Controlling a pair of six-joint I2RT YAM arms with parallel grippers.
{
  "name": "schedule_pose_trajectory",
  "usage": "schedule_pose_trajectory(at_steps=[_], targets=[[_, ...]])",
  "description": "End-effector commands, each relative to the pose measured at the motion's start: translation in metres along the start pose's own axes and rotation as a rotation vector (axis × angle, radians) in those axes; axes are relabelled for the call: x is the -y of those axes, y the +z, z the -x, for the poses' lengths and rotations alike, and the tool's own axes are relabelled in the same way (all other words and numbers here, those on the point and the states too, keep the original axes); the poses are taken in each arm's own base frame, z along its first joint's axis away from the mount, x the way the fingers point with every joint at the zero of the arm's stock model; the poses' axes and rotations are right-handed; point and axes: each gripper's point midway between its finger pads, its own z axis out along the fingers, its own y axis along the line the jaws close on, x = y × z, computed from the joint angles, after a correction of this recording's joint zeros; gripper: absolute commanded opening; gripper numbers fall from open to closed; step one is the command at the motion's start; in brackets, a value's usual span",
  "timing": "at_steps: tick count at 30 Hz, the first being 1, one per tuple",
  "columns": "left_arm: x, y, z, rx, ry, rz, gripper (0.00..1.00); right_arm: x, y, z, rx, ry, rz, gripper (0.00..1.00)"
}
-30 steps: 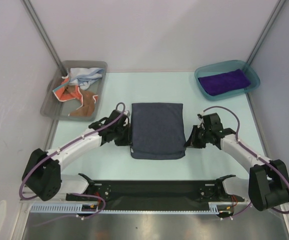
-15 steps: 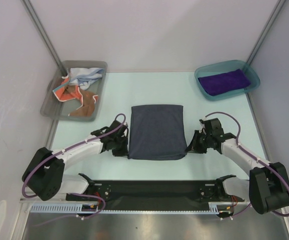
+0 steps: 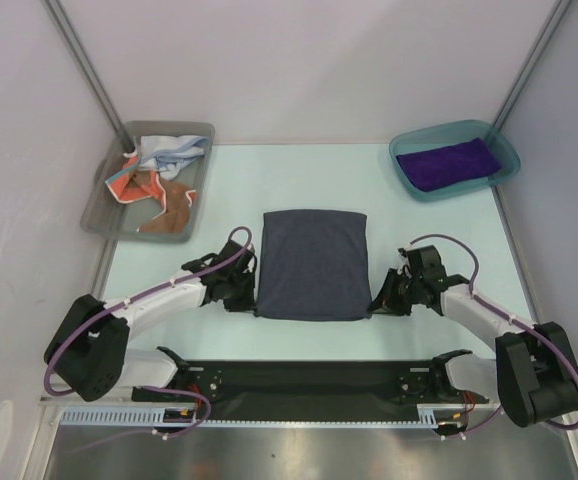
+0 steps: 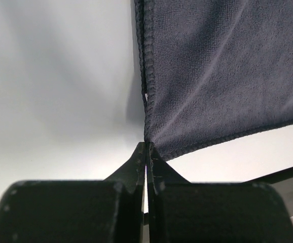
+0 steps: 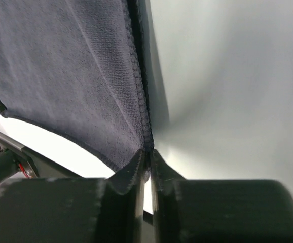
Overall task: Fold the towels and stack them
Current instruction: Fold the towel
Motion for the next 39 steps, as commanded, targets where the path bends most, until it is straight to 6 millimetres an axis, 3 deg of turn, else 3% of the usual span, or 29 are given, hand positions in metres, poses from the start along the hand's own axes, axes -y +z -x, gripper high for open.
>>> schedule_pose_trajectory(at_steps=[1,4,6,9,11,15,18,21,25,26,27,28,29,30,32,36,39], targets=[[0.005,-0.004,0.011,0.052,-0.007,-0.007,0.00,-0.005,0.003,0.004,0.019,-0.001,0.020,0.17],[0.000,-0.007,0.013,0.051,-0.004,0.032,0.01,0.001,-0.001,0.008,0.047,0.002,-0.025,0.32],[-0.002,-0.009,0.013,0.043,-0.002,0.049,0.17,0.000,-0.007,0.015,0.080,-0.002,-0.044,0.38],[-0.002,-0.021,0.033,0.101,0.011,0.088,0.35,-0.003,-0.016,0.024,0.115,-0.013,-0.068,0.38],[0.000,-0.028,0.048,0.137,0.033,0.116,0.38,-0.010,-0.021,0.033,0.143,-0.032,-0.068,0.33],[0.040,-0.045,0.093,0.211,0.094,0.018,0.39,-0.032,-0.021,0.043,0.150,-0.064,-0.002,0.26],[0.065,-0.032,0.117,0.216,0.171,-0.057,0.39,-0.058,-0.013,0.039,0.110,-0.130,0.112,0.24],[0.062,-0.009,0.146,0.204,0.191,-0.015,0.36,-0.066,-0.003,0.025,0.048,-0.152,0.181,0.24],[0.049,0.014,0.196,0.237,0.187,0.015,0.36,-0.049,0.011,0.009,0.007,-0.144,0.163,0.24],[0.046,0.017,0.203,0.236,0.189,0.028,0.36,-0.043,0.014,0.006,-0.001,-0.139,0.148,0.24],[0.052,0.013,0.223,0.269,0.209,0.021,0.36,-0.039,0.016,0.005,-0.003,-0.138,0.137,0.23],[0.044,0.030,0.226,0.237,0.207,0.043,0.37,-0.035,0.018,0.005,0.006,-0.138,0.118,0.23],[0.036,0.034,0.231,0.228,0.208,0.080,0.37,-0.030,0.021,0.003,0.000,-0.129,0.104,0.22],[0.036,0.032,0.250,0.252,0.212,0.093,0.37,-0.027,0.023,0.002,-0.001,-0.128,0.101,0.22],[0.027,0.050,0.256,0.223,0.210,0.120,0.37,-0.024,0.027,0.001,-0.007,-0.122,0.095,0.22],[0.022,0.062,0.279,0.233,0.197,0.097,0.38,-0.017,0.030,0.000,-0.004,-0.121,0.066,0.21],[0.018,0.073,0.283,0.217,0.184,0.071,0.39,-0.014,0.030,0.002,0.004,-0.121,0.051,0.21]])
